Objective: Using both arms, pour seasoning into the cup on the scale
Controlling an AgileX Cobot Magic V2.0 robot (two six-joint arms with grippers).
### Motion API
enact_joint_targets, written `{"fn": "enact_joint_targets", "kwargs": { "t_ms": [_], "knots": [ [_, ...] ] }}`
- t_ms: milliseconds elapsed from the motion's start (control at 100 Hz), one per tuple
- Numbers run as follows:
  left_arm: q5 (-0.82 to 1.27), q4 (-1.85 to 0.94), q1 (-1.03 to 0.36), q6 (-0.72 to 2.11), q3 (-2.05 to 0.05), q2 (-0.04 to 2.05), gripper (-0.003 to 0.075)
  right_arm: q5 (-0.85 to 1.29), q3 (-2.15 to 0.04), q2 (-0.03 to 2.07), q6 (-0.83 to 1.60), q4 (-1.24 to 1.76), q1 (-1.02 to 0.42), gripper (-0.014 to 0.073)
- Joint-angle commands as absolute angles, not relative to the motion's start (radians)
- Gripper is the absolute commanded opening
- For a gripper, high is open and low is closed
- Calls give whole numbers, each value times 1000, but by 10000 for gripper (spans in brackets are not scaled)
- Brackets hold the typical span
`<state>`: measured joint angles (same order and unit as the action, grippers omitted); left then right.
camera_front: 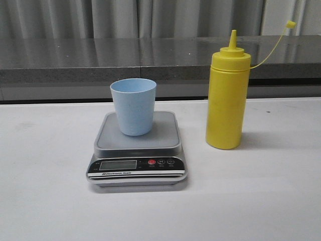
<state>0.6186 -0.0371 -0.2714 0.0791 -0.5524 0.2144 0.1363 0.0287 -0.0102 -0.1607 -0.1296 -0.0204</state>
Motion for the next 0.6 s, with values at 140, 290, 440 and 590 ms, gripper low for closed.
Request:
{"fn": "enact_joint_targets", "kwargs": {
  "t_ms": [140, 290, 440, 590],
  "knots": [
    [444, -20, -249, 71, -527, 228, 10, 63, 27, -25, -159, -134, -13, -67],
    [259, -18, -161, 43, -426, 228, 10, 63, 27, -25, -159, -134, -13, -67],
    [170, -18, -94, 16, -334, 212, 10, 63, 27, -25, -159, -134, -13, -67],
    [150, -14, -30, 16, -251, 153, 10, 63, 27, -25, -159, -134, -13, -67]
  ]
}}
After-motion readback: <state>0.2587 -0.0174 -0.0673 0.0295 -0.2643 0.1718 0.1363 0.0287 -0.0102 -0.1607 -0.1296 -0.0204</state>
